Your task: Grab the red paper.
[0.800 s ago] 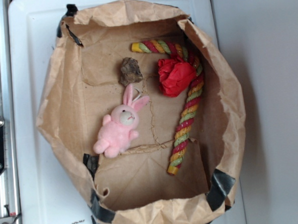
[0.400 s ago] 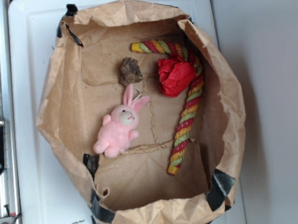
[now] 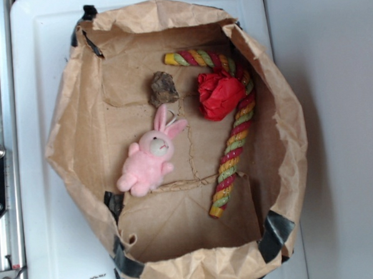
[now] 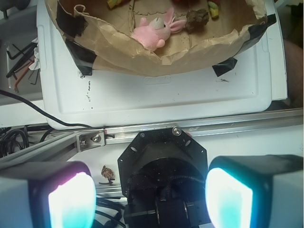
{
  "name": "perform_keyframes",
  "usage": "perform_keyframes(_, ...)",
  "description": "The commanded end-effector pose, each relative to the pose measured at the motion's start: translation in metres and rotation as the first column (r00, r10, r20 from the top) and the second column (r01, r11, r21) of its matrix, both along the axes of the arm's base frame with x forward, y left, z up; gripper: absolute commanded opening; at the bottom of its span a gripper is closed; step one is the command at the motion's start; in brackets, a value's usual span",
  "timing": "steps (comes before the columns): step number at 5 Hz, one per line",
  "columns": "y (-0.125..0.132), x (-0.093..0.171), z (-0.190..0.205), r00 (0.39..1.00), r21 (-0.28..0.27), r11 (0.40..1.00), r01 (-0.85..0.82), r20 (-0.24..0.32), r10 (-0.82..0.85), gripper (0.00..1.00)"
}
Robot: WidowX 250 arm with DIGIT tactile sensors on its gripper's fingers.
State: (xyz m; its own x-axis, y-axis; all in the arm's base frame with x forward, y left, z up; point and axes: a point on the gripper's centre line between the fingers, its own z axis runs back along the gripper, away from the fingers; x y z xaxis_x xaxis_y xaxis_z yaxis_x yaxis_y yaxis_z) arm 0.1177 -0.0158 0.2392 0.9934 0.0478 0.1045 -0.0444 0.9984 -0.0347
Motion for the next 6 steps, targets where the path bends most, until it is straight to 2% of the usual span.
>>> perform_keyframes(1, 0.007, 0.027, 0.0, 0.999, 0.007, 1.0, -0.026, 0.03, 0.025, 1.0)
perform_keyframes(2, 0.015, 0.057, -0.009, 0.999, 0.025, 0.999, -0.033, 0.008, 0.032, 1.0)
perform_keyframes(3, 0.02, 0.076, -0.021, 0.999, 0.034, 0.999, -0.041, -0.005, 0.041, 1.0)
perform_keyframes(4, 0.032, 0.105, -0.044, 0.999, 0.066, 0.997, -0.038, 0.037, 0.036, 1.0)
perform_keyframes(6, 0.054, 0.131, -0.069, 0.995, 0.078, 0.996, -0.052, 0.087, 0.045, 1.0)
